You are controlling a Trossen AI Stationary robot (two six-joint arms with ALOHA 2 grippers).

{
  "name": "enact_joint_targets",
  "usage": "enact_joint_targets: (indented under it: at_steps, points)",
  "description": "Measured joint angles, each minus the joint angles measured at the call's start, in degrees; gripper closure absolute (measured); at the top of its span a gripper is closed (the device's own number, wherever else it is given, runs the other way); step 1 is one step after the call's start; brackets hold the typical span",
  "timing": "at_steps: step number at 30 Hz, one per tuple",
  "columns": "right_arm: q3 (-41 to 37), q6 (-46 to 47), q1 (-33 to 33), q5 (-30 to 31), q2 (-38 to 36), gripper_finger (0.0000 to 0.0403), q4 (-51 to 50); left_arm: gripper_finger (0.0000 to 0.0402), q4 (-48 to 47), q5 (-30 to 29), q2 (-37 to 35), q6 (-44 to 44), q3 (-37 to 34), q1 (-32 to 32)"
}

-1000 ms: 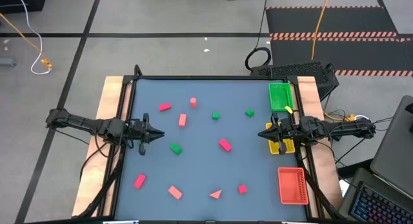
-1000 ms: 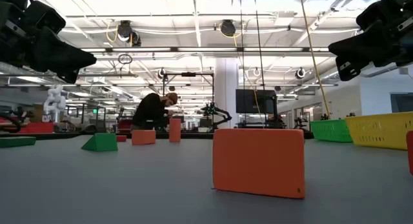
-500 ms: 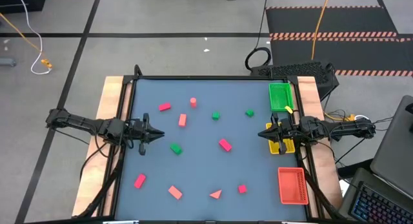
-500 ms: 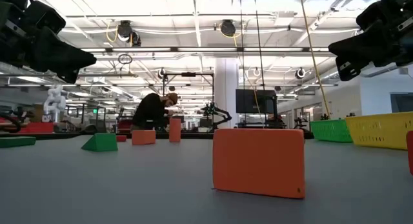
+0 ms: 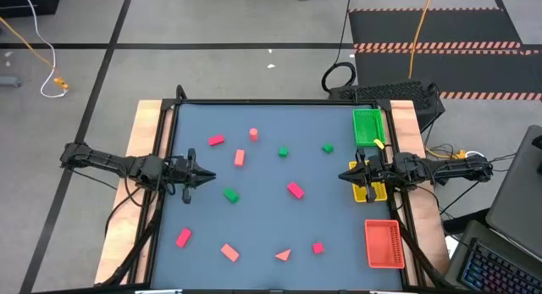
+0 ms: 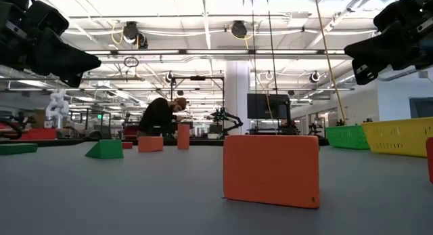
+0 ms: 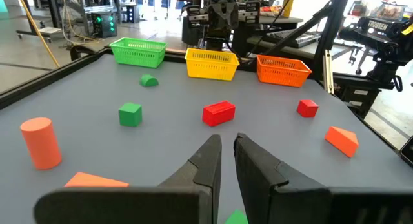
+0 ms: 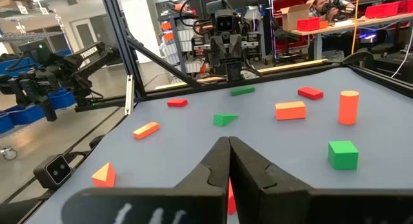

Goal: Sort & place blocks by color

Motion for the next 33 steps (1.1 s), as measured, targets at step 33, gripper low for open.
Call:
enact_joint_targets:
  at_steps: [33]
  points:
    - [0.0,-2.3,0.0,0.4,0.0,0.0403,20.5,0.0353,13.0,0.0,0.0,-4.5,0.0,0.0]
